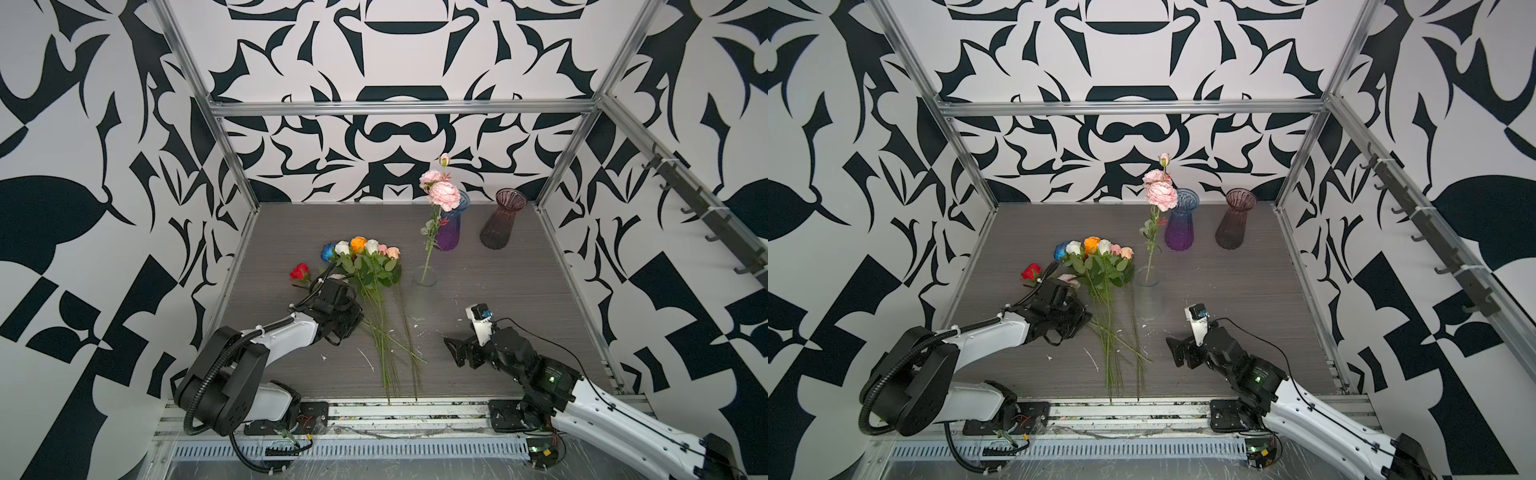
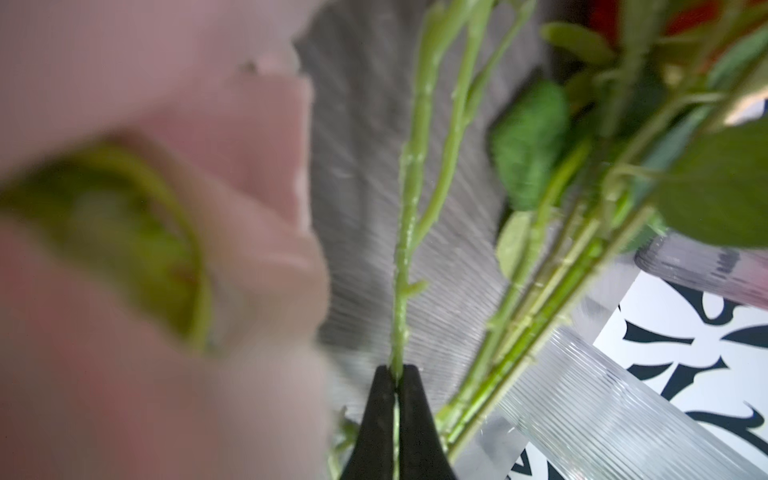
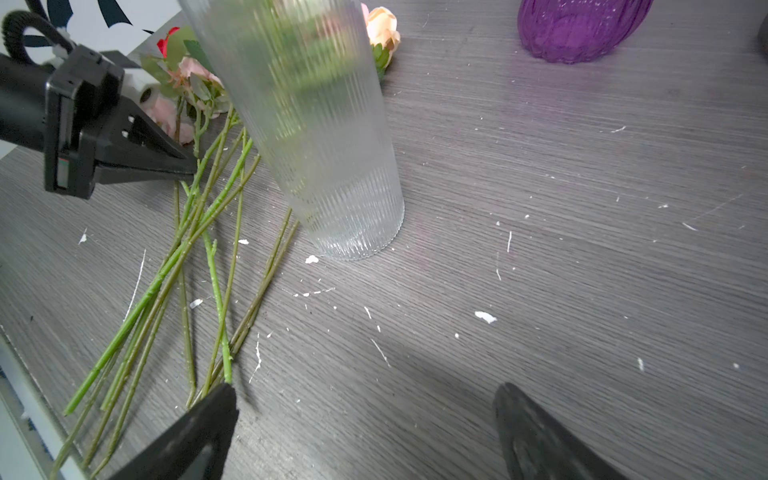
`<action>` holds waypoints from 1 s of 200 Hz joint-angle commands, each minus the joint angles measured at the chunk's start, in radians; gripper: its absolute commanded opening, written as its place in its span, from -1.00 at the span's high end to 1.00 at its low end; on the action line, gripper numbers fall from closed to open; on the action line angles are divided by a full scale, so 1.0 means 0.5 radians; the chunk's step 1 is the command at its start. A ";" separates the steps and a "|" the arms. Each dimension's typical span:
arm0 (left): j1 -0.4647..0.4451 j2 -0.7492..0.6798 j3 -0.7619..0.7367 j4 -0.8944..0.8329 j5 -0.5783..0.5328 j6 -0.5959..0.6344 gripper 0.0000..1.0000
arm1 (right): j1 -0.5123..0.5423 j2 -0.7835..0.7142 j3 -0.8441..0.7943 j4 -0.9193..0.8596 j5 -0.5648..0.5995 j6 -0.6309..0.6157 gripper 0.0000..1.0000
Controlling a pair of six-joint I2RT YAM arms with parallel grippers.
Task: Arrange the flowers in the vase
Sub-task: 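Lift the pink rose upright out of the bunch with the left gripper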
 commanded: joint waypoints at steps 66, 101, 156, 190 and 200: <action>0.007 -0.419 0.577 -0.810 -0.421 0.595 1.00 | 0.008 0.025 0.041 0.066 0.007 -0.004 -0.99; 0.007 -0.556 0.695 -0.989 -0.592 0.770 1.00 | 0.008 0.034 0.043 0.069 0.007 -0.004 -0.99; 0.007 -0.702 0.804 -1.155 -0.734 0.962 1.00 | 0.006 0.051 0.047 0.072 0.007 -0.004 -0.98; 0.007 -0.766 0.808 -1.163 -0.721 1.016 1.00 | 0.007 0.054 0.047 0.075 -0.002 -0.007 -0.99; 0.007 -0.777 0.816 -1.170 -0.719 1.046 1.00 | 0.008 0.052 0.049 0.078 -0.002 -0.006 -0.98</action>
